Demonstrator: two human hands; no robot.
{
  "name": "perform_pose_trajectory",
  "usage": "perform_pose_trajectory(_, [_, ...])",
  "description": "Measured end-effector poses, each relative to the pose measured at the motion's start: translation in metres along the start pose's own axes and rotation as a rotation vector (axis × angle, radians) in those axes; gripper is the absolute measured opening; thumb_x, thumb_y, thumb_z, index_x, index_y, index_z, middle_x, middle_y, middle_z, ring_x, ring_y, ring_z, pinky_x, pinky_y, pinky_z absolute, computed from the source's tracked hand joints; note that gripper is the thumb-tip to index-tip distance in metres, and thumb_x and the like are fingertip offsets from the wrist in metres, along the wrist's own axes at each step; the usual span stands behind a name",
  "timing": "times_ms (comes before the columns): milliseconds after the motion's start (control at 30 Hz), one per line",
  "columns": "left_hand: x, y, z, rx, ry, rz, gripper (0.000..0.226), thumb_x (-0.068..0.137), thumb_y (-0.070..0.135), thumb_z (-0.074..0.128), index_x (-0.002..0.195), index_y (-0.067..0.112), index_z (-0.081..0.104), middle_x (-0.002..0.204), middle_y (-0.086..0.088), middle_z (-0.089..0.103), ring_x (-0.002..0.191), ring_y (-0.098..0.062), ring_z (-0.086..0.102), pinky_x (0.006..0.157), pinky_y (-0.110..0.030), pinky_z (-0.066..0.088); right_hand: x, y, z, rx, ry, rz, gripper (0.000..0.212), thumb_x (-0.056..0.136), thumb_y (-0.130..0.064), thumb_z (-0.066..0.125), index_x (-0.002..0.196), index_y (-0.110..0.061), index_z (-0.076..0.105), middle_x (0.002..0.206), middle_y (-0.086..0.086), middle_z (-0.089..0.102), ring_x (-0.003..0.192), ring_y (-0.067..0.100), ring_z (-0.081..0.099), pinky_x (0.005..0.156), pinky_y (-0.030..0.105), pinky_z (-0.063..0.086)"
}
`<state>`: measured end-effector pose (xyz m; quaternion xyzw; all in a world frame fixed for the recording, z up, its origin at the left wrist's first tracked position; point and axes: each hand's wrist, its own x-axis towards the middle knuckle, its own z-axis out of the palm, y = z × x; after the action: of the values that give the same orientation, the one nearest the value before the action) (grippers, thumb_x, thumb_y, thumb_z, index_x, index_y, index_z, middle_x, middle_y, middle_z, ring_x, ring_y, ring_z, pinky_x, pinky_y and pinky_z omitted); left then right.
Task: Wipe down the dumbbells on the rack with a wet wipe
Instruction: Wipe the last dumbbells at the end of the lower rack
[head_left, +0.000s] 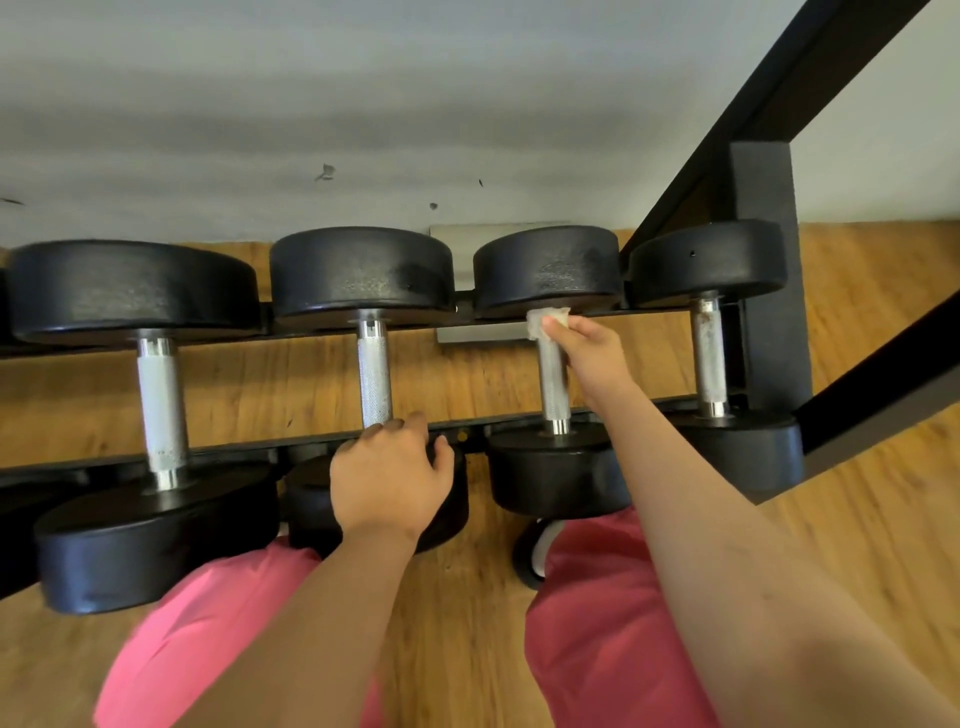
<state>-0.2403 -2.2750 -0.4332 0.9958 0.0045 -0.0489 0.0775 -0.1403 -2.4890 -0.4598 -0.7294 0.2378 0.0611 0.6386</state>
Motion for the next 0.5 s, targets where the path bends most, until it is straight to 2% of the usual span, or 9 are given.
perform_pose_trajectory(167, [0.0001, 0.0003, -0.0008, 0.006, 0.004, -0.004, 0.029, 0.095, 0.043, 0.042, 0.092, 0.023, 0.062, 0.072, 0.005, 0.061, 0.067, -0.014, 0.055, 0.053, -0.026, 0.031, 0.0038, 0.0016, -0.0026, 0.055, 0.168, -0.014, 0.015, 0.092, -0.02, 0.066, 0.078, -0.016, 0.069, 0.081, 0.0, 0.067, 0.08, 0.012, 0.061, 0.08, 0.026, 0.052])
perform_pose_trajectory(267, [0.0002, 0.0004, 0.0002, 0.009, 0.009, -0.004, 0.029, 0.095, 0.043, 0.042, 0.091, 0.023, 0.062, 0.07, 0.005, 0.059, 0.063, -0.013, 0.05, 0.052, -0.026, 0.031, 0.0012, 0.0006, -0.0006, 0.049, 0.059, 0.016, 0.007, 0.092, -0.021, 0.066, 0.092, -0.016, 0.071, 0.093, 0.002, 0.07, 0.09, 0.014, 0.063, 0.082, 0.025, 0.051])
perform_pose_trajectory(333, [0.0001, 0.0003, -0.0003, 0.016, 0.009, -0.005, 0.028, 0.095, 0.042, 0.042, 0.09, 0.023, 0.061, 0.069, 0.006, 0.056, 0.062, -0.012, 0.046, 0.051, -0.026, 0.028, -0.0004, -0.0001, 0.0037, 0.035, 0.037, 0.042, 0.016, 0.09, -0.024, 0.068, 0.101, -0.012, 0.071, 0.097, 0.003, 0.07, 0.09, 0.014, 0.063, 0.083, 0.027, 0.05])
perform_pose_trajectory(433, [-0.0004, 0.0002, -0.0009, 0.022, -0.008, -0.001, 0.027, 0.095, 0.04, 0.039, 0.09, 0.022, 0.059, 0.069, 0.007, 0.051, 0.064, -0.012, 0.046, 0.052, -0.026, 0.029, 0.0004, -0.003, 0.0041, 0.06, 0.157, 0.025, 0.013, 0.091, -0.022, 0.067, 0.082, -0.014, 0.071, 0.082, 0.001, 0.068, 0.08, 0.012, 0.062, 0.077, 0.026, 0.051])
perform_pose_trajectory(500, [0.0, 0.0004, -0.001, 0.023, -0.017, -0.004, 0.026, 0.095, 0.039, 0.039, 0.09, 0.022, 0.058, 0.069, 0.007, 0.05, 0.064, -0.012, 0.045, 0.053, -0.027, 0.03, 0.0015, -0.0032, 0.0019, 0.069, 0.186, 0.025, 0.016, 0.092, -0.02, 0.066, 0.077, -0.017, 0.07, 0.082, 0.001, 0.069, 0.083, 0.014, 0.065, 0.077, 0.024, 0.053])
